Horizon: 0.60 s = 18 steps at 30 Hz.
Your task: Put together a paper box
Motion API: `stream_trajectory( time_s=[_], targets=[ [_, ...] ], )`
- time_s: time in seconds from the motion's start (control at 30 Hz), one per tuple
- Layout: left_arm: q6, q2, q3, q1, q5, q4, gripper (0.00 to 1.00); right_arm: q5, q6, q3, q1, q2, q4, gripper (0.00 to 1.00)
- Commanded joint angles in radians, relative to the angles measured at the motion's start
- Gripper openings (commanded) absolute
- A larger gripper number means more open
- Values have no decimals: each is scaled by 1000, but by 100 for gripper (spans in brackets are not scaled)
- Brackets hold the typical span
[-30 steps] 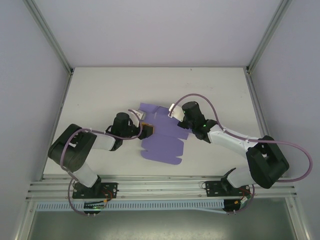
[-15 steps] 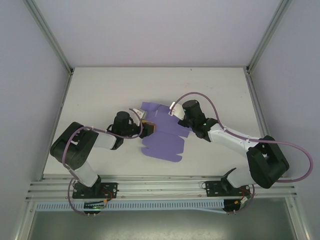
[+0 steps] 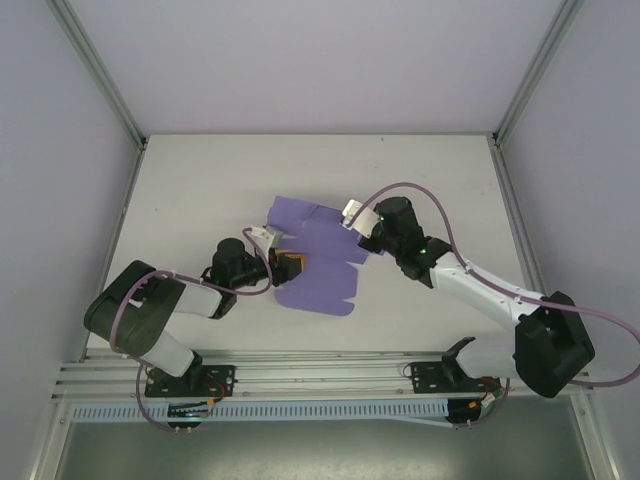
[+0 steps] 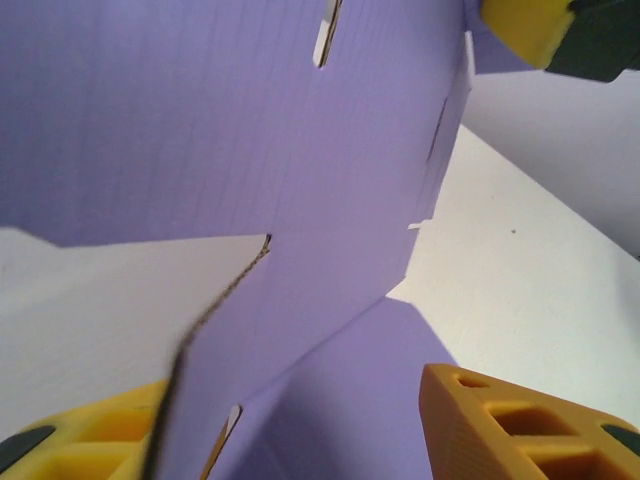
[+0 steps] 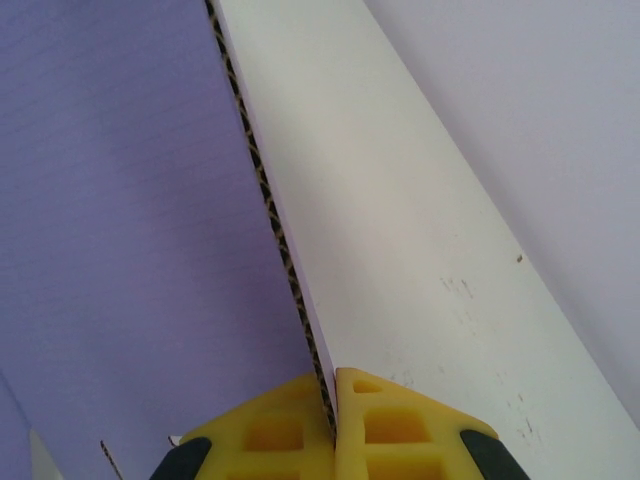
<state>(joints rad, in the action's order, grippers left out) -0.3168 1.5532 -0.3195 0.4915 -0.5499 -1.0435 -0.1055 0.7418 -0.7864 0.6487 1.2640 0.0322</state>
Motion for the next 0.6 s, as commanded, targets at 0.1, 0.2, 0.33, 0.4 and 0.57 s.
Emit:
stream_trajectory(
  time_s=[0.1,0.2,0.33,0.4,0.57],
  targets=[
    [19,-99,55,-4,53,-47,55,80,-16,15,-4,-17,-34,0],
    [70,-122,1,-3,69,71,55,106,-25,16,-4,-15,-37,0],
    [115,-117,-45,-5,60,120,50,105,-31,18,-4,-14,-29,0],
    [137,-102,-81,-4,31,166,43,94,-37,14,-4,-9,-19,0],
    [151,-22,-150,-3,-35,248,27,73,-46,0,-4,1,-10,0]
  ],
)
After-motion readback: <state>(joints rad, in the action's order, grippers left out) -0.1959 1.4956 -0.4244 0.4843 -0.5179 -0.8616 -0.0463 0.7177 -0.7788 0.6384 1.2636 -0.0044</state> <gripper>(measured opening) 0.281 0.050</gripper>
